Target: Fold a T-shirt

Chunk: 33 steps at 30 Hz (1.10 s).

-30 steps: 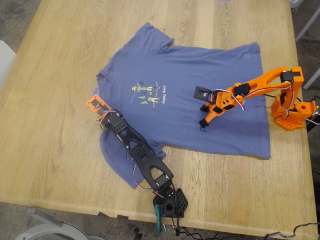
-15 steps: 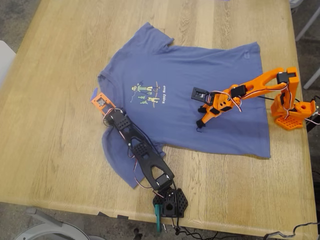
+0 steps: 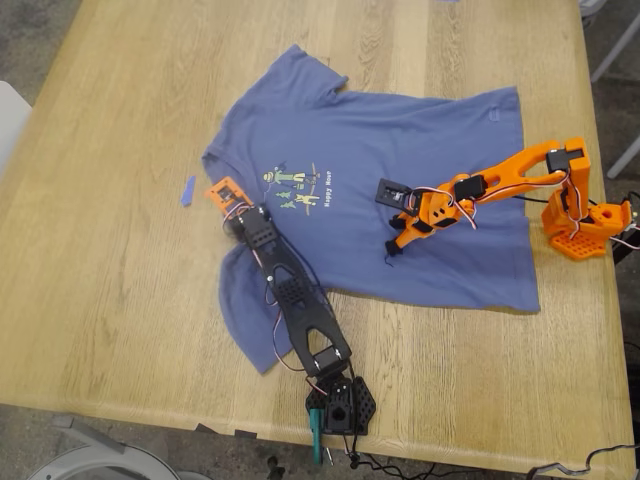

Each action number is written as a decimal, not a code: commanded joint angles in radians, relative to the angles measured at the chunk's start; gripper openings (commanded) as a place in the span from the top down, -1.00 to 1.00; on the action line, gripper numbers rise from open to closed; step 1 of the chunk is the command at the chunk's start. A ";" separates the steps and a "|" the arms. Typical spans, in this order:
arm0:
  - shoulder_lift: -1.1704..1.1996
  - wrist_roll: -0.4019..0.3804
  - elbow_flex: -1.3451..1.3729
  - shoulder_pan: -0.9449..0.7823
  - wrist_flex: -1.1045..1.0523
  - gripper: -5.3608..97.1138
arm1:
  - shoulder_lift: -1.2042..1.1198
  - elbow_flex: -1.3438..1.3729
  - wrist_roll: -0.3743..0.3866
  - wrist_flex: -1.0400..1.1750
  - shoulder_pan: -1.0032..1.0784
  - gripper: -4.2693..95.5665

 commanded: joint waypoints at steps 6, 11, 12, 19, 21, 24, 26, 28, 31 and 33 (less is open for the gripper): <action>0.293 -0.015 -0.043 0.069 0.083 0.90 | -0.078 -0.095 0.002 0.029 -0.051 0.77; 0.351 -0.020 -0.043 0.091 0.101 0.90 | -0.104 -0.127 0.006 0.041 -0.046 0.91; 0.364 -0.021 -0.043 0.097 0.101 0.90 | -0.100 -0.126 0.008 0.037 -0.038 0.91; 0.454 -0.031 -0.043 0.169 0.109 0.90 | -0.060 -0.118 0.002 -0.017 0.072 0.91; 0.480 -0.034 -0.043 0.206 0.109 0.90 | -0.051 -0.132 -0.005 -0.020 0.100 0.91; 0.509 -0.043 -0.043 0.285 0.107 0.90 | -0.049 -0.179 -0.011 -0.011 0.127 0.91; 0.520 -0.052 -0.043 0.341 0.107 0.90 | -0.052 -0.207 -0.012 -0.011 0.137 0.91; 0.526 -0.058 -0.043 0.388 0.107 0.90 | -0.048 -0.221 -0.012 0.009 0.143 0.91; 0.529 -0.063 -0.041 0.437 0.112 0.90 | -0.009 -0.204 -0.012 0.049 0.158 0.92; 0.531 -0.063 -0.041 0.460 0.118 0.90 | 0.034 -0.169 -0.012 0.075 0.173 0.92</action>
